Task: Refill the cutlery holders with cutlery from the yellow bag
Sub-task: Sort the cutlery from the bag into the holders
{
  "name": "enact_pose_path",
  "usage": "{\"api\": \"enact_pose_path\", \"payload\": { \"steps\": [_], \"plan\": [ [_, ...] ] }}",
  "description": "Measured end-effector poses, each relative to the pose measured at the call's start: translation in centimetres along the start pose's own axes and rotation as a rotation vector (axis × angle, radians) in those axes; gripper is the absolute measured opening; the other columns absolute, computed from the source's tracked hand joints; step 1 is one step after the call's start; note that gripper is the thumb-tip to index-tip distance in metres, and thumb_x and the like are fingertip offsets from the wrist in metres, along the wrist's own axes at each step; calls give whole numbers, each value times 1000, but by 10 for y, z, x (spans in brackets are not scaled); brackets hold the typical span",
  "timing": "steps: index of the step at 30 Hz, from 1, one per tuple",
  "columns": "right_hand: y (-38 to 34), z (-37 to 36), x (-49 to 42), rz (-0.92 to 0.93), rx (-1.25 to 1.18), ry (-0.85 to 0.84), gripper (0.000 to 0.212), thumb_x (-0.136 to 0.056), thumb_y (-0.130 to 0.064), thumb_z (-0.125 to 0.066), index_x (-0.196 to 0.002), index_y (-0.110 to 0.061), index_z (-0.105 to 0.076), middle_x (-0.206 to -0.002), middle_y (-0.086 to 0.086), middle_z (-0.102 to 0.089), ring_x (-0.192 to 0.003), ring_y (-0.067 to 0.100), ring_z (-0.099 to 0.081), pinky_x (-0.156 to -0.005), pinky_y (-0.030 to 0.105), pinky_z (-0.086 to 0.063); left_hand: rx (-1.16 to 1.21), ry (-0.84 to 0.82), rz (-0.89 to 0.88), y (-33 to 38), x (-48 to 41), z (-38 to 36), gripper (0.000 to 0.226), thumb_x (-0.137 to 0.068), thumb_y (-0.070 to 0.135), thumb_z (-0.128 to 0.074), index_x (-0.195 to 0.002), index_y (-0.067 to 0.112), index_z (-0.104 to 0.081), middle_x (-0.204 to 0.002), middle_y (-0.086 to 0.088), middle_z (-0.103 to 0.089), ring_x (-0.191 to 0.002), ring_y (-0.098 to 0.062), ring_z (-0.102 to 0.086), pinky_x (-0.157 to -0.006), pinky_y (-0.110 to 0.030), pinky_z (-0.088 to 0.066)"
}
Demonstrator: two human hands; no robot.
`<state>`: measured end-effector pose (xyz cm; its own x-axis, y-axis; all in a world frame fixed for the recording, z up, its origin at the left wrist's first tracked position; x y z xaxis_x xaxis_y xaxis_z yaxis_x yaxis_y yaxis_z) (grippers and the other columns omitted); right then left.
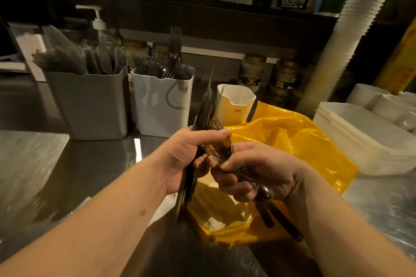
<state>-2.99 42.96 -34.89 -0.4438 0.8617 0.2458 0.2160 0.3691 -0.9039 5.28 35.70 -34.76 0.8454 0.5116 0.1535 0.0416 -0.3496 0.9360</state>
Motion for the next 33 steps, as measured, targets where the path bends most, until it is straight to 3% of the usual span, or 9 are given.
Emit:
{"api": "enact_pose_path", "payload": {
  "steps": [3,5,9,14,16,18,24,29,33],
  "plan": [
    [-1,4,2,1,8,33,17,-97,-5,-45,-113,-7,-48,-75,8,-48,-56,9,-52,-47,15,-41,-95,-11,33,2,3,-2,26,-80,23,-75,-97,7,-65,-58,2,-58,-41,-5,-48,-43,-13,-36],
    [1,6,0,-16,24,46,16,-96,-7,-49,-112,-5,-47,-75,8,-48,-56,9,-52,-47,15,-41,-163,38,47,4,3,0,15,-87,20,-72,-92,7,-67,-56,1,-57,-41,-5,-47,-41,-15,-35],
    [2,6,-2,-12,52,34,6,-96,-8,-51,-96,-4,-54,-73,7,-50,-57,9,-54,-47,15,-42,-191,136,17,6,0,10,29,-87,33,-70,-96,6,-67,-55,-2,-50,-46,-12,-37,-50,-23,-30],
    [-2,5,1,1,120,6,13,-99,-10,-49,-90,-8,-58,-72,4,-55,-59,11,-56,-49,17,-46,-1,209,-90,15,-1,18,32,-95,35,-64,-105,5,-65,-60,-3,-54,-47,-11,-39,-45,-20,-36],
    [-3,7,1,6,140,22,11,-98,-12,-50,-91,-7,-57,-74,6,-54,-60,12,-55,-51,19,-47,96,247,-151,20,-1,21,34,-98,34,-60,-112,4,-63,-78,-8,-71,-49,-9,-42,-44,-19,-37],
    [-2,10,2,8,140,44,7,-97,-12,-54,-94,-7,-58,-76,7,-52,-62,13,-54,-53,21,-46,167,300,-203,22,-1,23,33,-100,33,-57,-117,5,-60,-93,-9,-76,-50,-9,-43,-44,-19,-38],
    [-5,17,9,-26,202,123,8,-91,-12,-60,-98,-9,-62,-78,9,-54,-69,18,-55,-55,24,-48,313,489,-353,31,4,40,35,-102,35,-55,-121,7,-63,-88,-4,-76,-61,-10,-53,-48,-21,-41],
    [-7,25,22,-72,349,122,13,-92,-18,-65,-102,-9,-65,-79,7,-60,-69,16,-56,-55,22,-47,480,671,-416,41,12,71,38,-101,38,-56,-125,9,-62,-89,-5,-73,-61,-10,-67,-52,-22,-52],
    [-21,43,41,-10,366,392,20,-94,-22,-66,-104,-6,-70,-75,8,-60,-64,15,-56,-52,21,-47,440,715,-428,42,15,79,37,-101,39,-57,-122,9,-60,-79,-1,-74,-69,-15,-74,-61,-31,-55]
  ]
}}
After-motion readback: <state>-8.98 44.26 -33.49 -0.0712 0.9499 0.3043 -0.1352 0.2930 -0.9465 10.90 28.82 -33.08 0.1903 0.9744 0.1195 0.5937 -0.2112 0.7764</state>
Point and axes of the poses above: each hand's wrist, its own x-axis away from the middle knuckle, its own z-axis out of the back of the hand, y = z × x, the point moved 6 cm from there along -x, towards the middle knuckle
